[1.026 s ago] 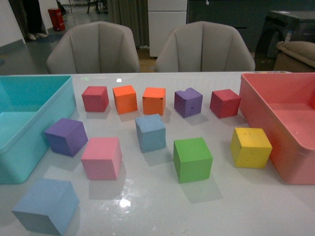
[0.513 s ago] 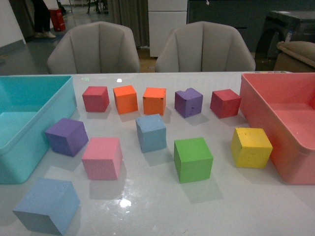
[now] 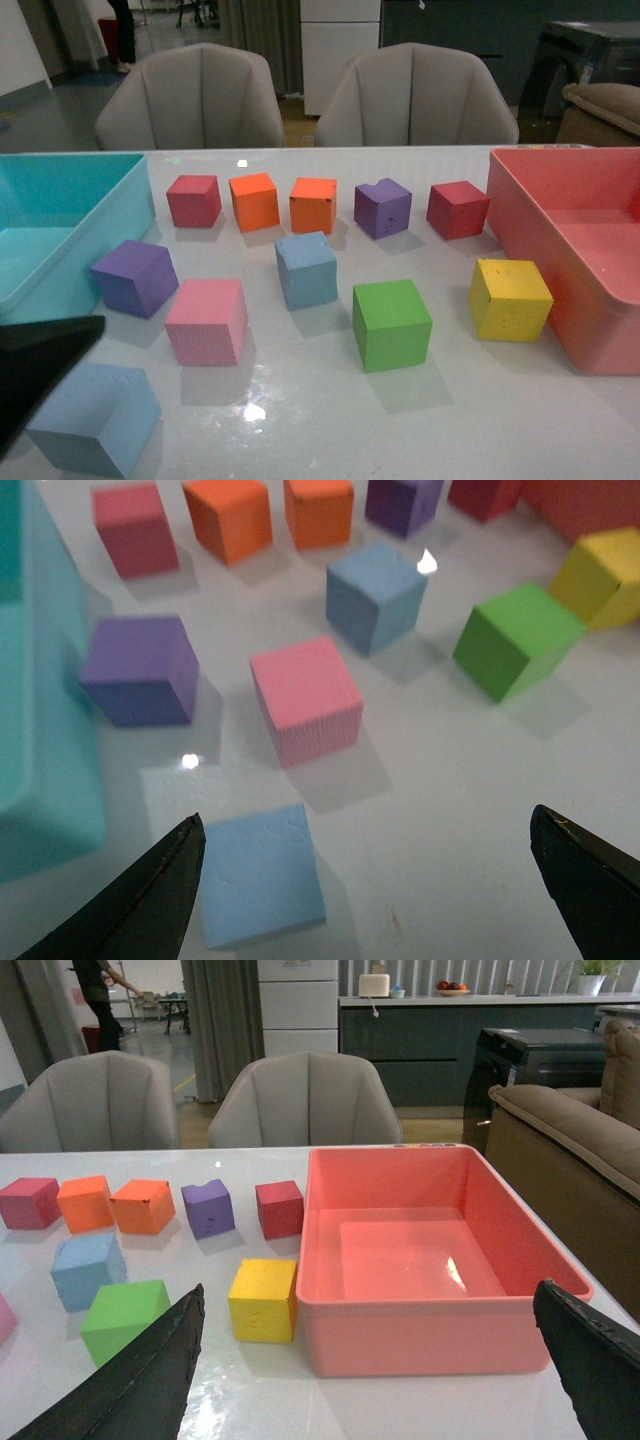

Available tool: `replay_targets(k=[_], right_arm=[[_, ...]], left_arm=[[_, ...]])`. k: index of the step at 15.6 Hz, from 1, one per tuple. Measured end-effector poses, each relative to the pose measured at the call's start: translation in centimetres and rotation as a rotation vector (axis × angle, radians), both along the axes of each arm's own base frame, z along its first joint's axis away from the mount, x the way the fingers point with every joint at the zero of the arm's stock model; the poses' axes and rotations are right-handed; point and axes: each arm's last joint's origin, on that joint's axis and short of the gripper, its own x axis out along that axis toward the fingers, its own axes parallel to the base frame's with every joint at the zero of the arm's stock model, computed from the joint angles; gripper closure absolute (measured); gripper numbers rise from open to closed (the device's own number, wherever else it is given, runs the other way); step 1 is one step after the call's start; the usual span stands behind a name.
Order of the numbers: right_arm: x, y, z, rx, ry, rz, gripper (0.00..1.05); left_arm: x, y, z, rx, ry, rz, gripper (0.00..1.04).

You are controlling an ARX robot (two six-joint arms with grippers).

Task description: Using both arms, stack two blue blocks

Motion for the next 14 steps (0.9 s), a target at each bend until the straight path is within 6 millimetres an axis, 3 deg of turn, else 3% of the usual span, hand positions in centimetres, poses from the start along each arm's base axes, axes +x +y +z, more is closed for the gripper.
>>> replay_targets(k=[3, 6, 14], right_arm=[[0.0, 0.0, 0.0, 0.000, 0.000, 0.000, 0.06], [0.0, 0.0, 0.0, 0.000, 0.000, 0.000, 0.06], [0.0, 0.0, 0.0, 0.000, 0.000, 0.000, 0.06]], left_arm=[[4.4, 0.8, -3.9, 0.079, 0.239, 0.037, 0.07], [6.5, 1.9, -5.1, 0.067, 0.329, 0.074, 0.07], [7.1, 2.4, -5.8, 0.052, 0.360, 0.116, 0.07]])
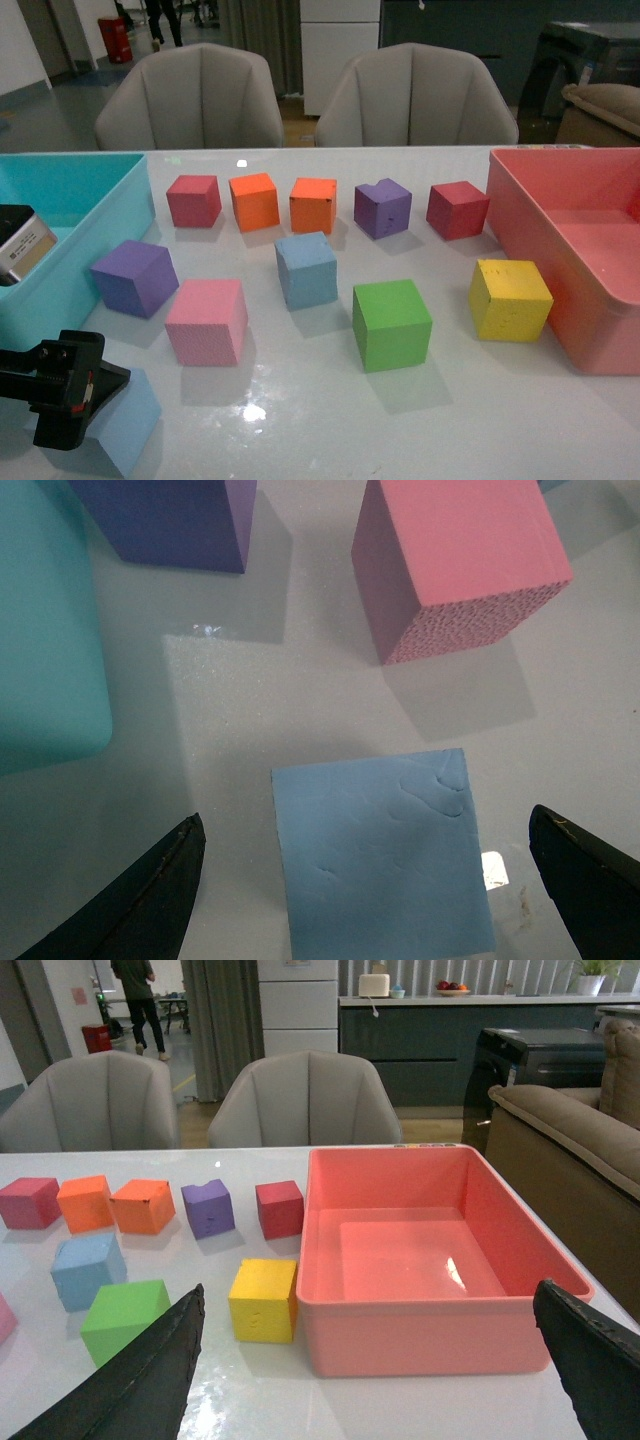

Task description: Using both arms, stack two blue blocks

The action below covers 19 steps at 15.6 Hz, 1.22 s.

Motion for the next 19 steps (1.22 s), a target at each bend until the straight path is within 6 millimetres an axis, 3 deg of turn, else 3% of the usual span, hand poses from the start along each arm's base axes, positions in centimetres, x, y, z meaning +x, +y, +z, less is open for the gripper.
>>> replay_targets(k=[4, 10, 14, 15, 17, 19], right_arm=[[0.0, 0.0, 0.0, 0.000, 0.000, 0.000, 0.06], [0.0, 0.0, 0.0, 0.000, 0.000, 0.000, 0.06], [0.0, 0.0, 0.0, 0.000, 0.000, 0.000, 0.06], [0.0, 0.0, 0.0, 0.000, 0.000, 0.000, 0.06], [0.0, 0.0, 0.0, 0.000, 0.000, 0.000, 0.06], [0.0, 0.0, 0.0, 0.000, 0.000, 0.000, 0.06]], left_arm=[[0.2, 0.2, -1.0, 0.006, 0.018, 0.010, 0.07], [0.5, -0.3, -4.8, 0.027, 0.109, 0.008, 0.07], [0.5, -1.1, -5.5, 0.038, 0.114, -0.015, 0.07], [0.5, -1.3, -5.5, 0.047, 0.110, -0.018, 0.12], [0.2, -1.7, -4.9, 0.060, 0.105, -0.026, 0.34], [-0.5, -2.6, -2.4, 0.064, 0.053, -0.063, 0.49]])
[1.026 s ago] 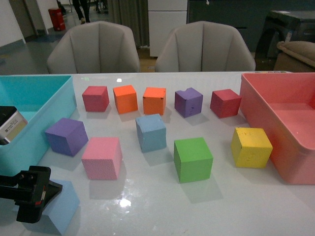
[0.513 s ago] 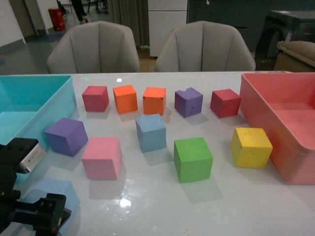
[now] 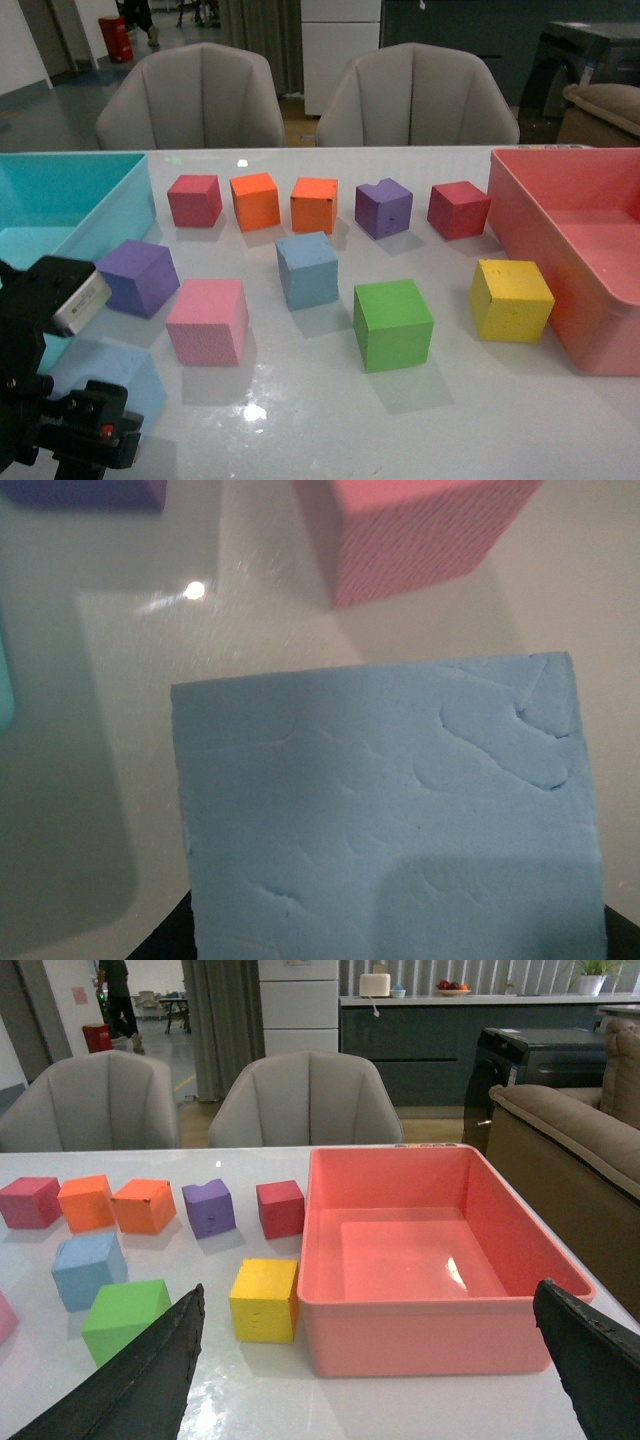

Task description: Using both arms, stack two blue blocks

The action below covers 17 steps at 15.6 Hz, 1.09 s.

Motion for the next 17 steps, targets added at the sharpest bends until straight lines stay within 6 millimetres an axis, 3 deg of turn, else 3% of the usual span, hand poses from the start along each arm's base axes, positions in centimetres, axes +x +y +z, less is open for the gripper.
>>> replay_targets(k=[3, 6, 11, 14, 17], right_arm=[[0.0, 0.0, 0.0, 0.000, 0.000, 0.000, 0.06], [0.0, 0.0, 0.0, 0.000, 0.000, 0.000, 0.06], [0.0, 0.0, 0.0, 0.000, 0.000, 0.000, 0.06], [0.0, 0.0, 0.0, 0.000, 0.000, 0.000, 0.06], [0.0, 0.0, 0.0, 0.000, 0.000, 0.000, 0.06]], left_arm=[[0.1, -2.8, 4.6, -0.012, -0.113, -0.094, 0.54], [3.1, -7.6, 7.9, 0.001, -0.186, -0.183, 0.55], [9.7, -15.3, 7.9, 0.017, -0.127, -0.258, 0.56], [13.2, -16.5, 7.4, 0.021, -0.092, -0.217, 0.56], [16.4, -16.1, 6.9, 0.019, -0.069, -0.139, 0.56]])
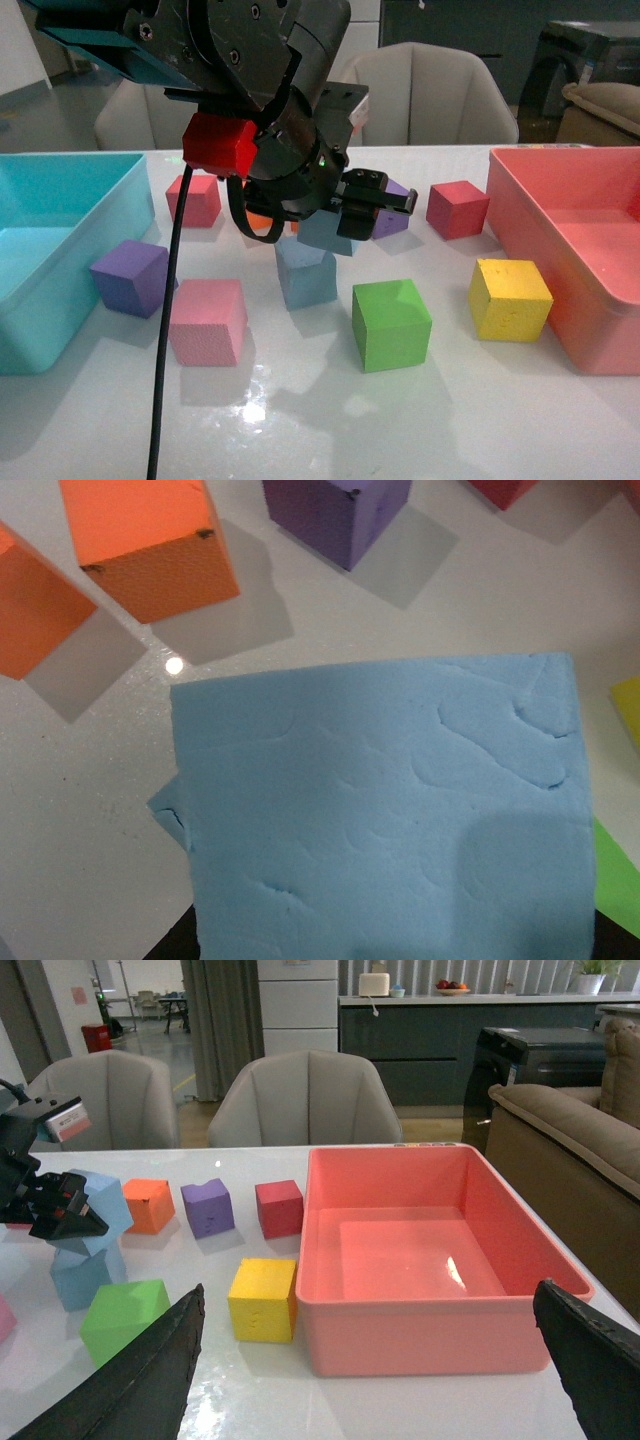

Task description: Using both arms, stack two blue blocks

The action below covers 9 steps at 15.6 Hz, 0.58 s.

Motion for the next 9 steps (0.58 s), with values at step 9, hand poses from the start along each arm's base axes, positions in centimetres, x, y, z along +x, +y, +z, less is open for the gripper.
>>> replay_targets(k=[9], right_arm=[[0.0, 0.0, 0.0, 0.000, 0.000, 0.000, 0.06]], left_arm=[[1.7, 2.0, -2.3, -0.030, 0.050, 0.104, 0.56]])
